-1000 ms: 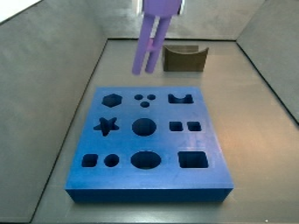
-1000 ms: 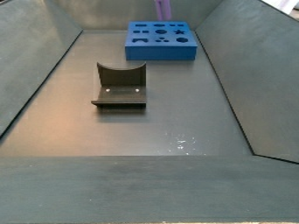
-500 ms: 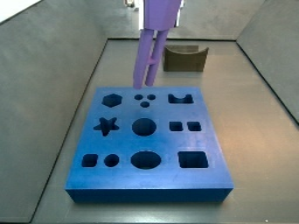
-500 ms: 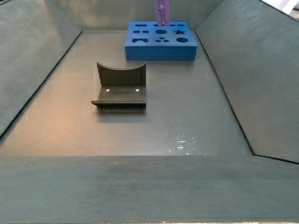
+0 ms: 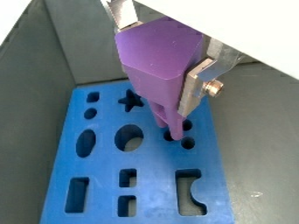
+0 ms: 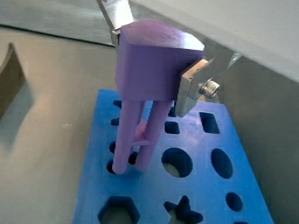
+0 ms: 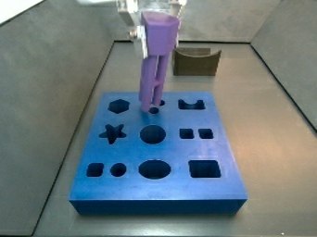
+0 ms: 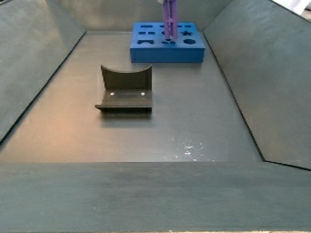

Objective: Pick up the 3 prong object. Move up. Rotate the 3 prong object. Place the 3 prong object on the fixture. Regrasp the 3 prong object. Move to above the board. Insert the 3 prong object.
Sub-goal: Insert the 3 prong object.

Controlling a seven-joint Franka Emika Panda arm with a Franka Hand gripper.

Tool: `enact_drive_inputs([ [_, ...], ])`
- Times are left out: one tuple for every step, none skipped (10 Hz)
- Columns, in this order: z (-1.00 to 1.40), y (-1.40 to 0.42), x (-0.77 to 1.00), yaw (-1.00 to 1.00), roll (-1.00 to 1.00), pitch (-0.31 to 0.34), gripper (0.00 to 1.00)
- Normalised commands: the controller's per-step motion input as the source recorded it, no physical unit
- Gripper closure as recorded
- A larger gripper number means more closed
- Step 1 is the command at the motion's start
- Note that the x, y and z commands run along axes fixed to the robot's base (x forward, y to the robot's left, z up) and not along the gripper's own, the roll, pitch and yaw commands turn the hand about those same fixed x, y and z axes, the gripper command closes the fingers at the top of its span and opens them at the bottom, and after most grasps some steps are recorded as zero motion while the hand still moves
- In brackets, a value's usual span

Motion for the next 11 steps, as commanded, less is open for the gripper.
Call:
enact_drive_inputs([
  [-0.11, -0.08, -0.09, 0.27, 0.0, -0.113, 1.0],
  [-0.11, -0.06, -0.06, 0.16, -0.01, -0.14, 1.0],
  [-0.3, 0.04, 0.0, 0.52, 0.0, -0.221, 1.0],
  [-0.26, 0.07, 0.04, 0.61, 0.0, -0.214, 1.0],
  [-0.06, 0.14, 0.12, 0.38, 0.09, -0.017, 1.0],
  [0.0, 0.18, 0.18, 0.27, 0.07, 0.0, 1.0],
  [-0.02, 0.16, 0.13, 0.25, 0.02, -0.011, 1.0],
  [-0.09, 0.12, 0.0, 0.16, -0.02, -0.144, 1.0],
  [-0.28, 0.07, 0.0, 0.16, -0.02, -0.259, 1.0],
  [-0.34, 0.01, -0.06, 0.19, -0.1, -0.299, 1.0],
  [-0.32, 0.0, 0.0, 0.23, -0.13, -0.267, 1.0],
])
